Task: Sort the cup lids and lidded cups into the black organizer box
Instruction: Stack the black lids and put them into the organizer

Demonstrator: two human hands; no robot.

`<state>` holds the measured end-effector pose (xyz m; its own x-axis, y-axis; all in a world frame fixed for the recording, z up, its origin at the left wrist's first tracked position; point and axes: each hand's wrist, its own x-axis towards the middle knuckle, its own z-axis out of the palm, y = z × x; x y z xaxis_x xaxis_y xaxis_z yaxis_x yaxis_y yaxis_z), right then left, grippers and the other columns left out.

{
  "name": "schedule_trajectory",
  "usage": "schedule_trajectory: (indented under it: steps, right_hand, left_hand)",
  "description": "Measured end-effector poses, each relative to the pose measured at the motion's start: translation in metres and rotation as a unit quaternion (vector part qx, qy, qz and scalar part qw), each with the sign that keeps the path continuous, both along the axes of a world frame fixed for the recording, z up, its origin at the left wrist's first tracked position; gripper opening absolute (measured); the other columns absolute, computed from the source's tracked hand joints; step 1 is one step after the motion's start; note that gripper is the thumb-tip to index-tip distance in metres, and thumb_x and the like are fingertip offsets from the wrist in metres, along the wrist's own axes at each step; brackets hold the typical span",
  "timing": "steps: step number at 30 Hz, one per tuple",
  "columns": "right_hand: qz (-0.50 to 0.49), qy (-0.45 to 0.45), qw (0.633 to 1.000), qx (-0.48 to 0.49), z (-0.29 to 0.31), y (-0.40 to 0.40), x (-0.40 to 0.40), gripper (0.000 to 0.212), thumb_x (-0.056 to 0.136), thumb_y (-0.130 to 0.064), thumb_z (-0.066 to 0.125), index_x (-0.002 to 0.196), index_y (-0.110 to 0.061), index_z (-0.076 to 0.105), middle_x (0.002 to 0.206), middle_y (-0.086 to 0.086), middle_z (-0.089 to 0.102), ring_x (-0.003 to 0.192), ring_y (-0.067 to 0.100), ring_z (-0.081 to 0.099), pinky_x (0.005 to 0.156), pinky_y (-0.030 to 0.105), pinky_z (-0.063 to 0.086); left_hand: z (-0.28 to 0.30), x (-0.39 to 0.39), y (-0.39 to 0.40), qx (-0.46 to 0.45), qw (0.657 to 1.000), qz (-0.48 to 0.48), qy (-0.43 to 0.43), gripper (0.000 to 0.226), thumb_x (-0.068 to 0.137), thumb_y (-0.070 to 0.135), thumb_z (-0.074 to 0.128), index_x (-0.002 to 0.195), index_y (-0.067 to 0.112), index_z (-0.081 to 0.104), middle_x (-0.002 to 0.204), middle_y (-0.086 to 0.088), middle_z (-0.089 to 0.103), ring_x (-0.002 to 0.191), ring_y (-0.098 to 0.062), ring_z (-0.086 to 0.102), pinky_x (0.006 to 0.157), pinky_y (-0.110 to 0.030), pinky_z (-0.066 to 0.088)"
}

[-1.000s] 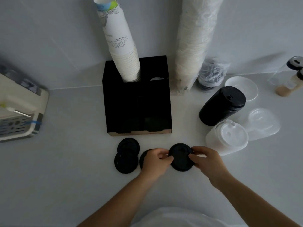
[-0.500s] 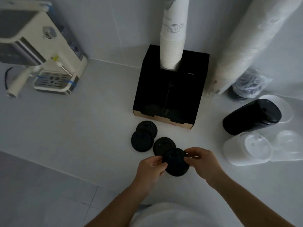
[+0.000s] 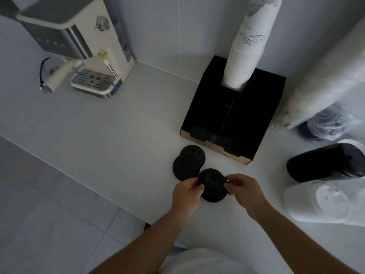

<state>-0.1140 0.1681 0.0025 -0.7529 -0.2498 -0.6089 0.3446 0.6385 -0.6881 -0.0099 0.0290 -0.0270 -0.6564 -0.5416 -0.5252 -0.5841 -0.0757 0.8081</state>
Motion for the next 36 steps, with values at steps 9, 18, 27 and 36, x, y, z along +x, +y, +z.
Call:
schedule_trajectory:
  steps: [9, 18, 27, 36]
  right_hand:
    - [-0.013, 0.0, 1.0, 0.013, -0.011, -0.011, -0.013, 0.022, 0.086, -0.008, 0.069, 0.108, -0.014, 0.071, 0.091, 0.01, 0.072, 0.08, 0.026, 0.067, 0.065, 0.026, 0.05]
    - [-0.015, -0.009, 0.999, 0.029, -0.022, -0.012, -0.014, 0.027, 0.087, -0.008, 0.067, 0.114, -0.01, 0.073, 0.099, 0.008, 0.072, 0.085, 0.023, 0.066, 0.074, 0.029, 0.048]
    - [-0.034, -0.033, 0.999, 0.004, -0.017, -0.004, -0.01, 0.027, 0.084, -0.004, 0.07, 0.111, -0.007, 0.073, 0.097, 0.007, 0.073, 0.086, 0.025, 0.069, 0.088, 0.041, 0.057]
    - [-0.027, -0.023, 0.998, -0.047, 0.004, -0.031, 0.015, 0.024, 0.082, -0.007, 0.074, 0.106, -0.013, 0.072, 0.096, 0.007, 0.074, 0.088, 0.029, 0.07, 0.083, 0.039, 0.057]
  left_hand:
    - [-0.006, -0.007, -0.001, 0.007, 1.0, -0.029, -0.008, 0.013, 0.083, 0.021, 0.062, 0.084, 0.008, 0.065, 0.069, 0.0, 0.065, 0.067, -0.01, 0.059, 0.062, -0.014, 0.041]
    - [-0.007, -0.014, 0.0, 0.018, 0.997, -0.06, -0.033, 0.021, 0.079, 0.025, 0.064, 0.089, 0.007, 0.066, 0.092, -0.01, 0.073, 0.09, -0.02, 0.069, 0.076, -0.027, 0.052]
    - [0.001, -0.002, -0.003, -0.006, 0.999, -0.049, -0.022, 0.02, 0.081, 0.024, 0.067, 0.099, 0.014, 0.07, 0.091, 0.002, 0.071, 0.084, -0.007, 0.064, 0.072, -0.014, 0.046]
    - [0.019, 0.01, -0.048, -0.027, 0.999, 0.021, -0.007, 0.012, 0.076, 0.02, 0.073, 0.086, 0.025, 0.07, 0.086, 0.005, 0.074, 0.085, -0.011, 0.07, 0.084, -0.033, 0.057]
